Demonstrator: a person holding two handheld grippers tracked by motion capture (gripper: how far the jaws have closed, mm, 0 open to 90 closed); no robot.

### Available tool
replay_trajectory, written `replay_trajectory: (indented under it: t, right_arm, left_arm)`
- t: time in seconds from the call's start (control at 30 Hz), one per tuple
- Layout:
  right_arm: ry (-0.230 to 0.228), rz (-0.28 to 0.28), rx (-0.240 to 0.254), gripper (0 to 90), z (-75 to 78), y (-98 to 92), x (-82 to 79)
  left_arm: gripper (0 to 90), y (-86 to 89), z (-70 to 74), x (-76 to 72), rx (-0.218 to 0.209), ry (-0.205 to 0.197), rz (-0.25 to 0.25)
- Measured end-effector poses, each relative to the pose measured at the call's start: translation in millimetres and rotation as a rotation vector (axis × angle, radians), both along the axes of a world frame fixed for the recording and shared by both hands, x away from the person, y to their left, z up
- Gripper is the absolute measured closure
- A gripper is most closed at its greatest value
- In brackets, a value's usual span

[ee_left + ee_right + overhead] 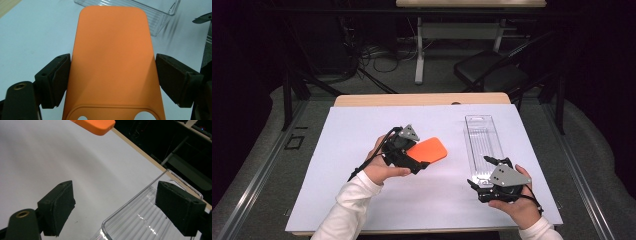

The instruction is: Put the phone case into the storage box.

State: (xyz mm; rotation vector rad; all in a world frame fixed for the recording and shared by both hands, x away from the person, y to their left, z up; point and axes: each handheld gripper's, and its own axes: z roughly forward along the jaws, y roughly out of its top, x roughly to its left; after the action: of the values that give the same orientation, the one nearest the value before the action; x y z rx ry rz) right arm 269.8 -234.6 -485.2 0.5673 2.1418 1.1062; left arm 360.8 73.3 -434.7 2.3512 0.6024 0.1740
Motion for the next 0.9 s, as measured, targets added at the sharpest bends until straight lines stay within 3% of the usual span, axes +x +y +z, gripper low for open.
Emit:
replay_trajectory:
  t: [0.17,0.33,0.6,0.9]
  right_arm:
    - [-0.038,0.051,-0.05,15.9,8.6,5.7,4.6]
    - [-0.085,0.097,-0.145,16.1,15.8,12.9,7.3]
    - [-0.092,0.141,-0.256,21.3,21.7,25.5,13.2]
    - [-0.186,0.181,-0.368,20.8,29.8,44.2,15.4]
  left_arm:
    - [16.3,0.0,0.2,-1.2,-0.002,-0.004,-0.003]
    - [16.2,0.0,0.6,-3.1,-0.005,-0.002,-0.003]
    - [16.2,0.8,1.6,-3.8,-0.009,0.0,-0.002]
    - [16.2,1.9,1.2,-4.1,0.0,0.004,-0.003]
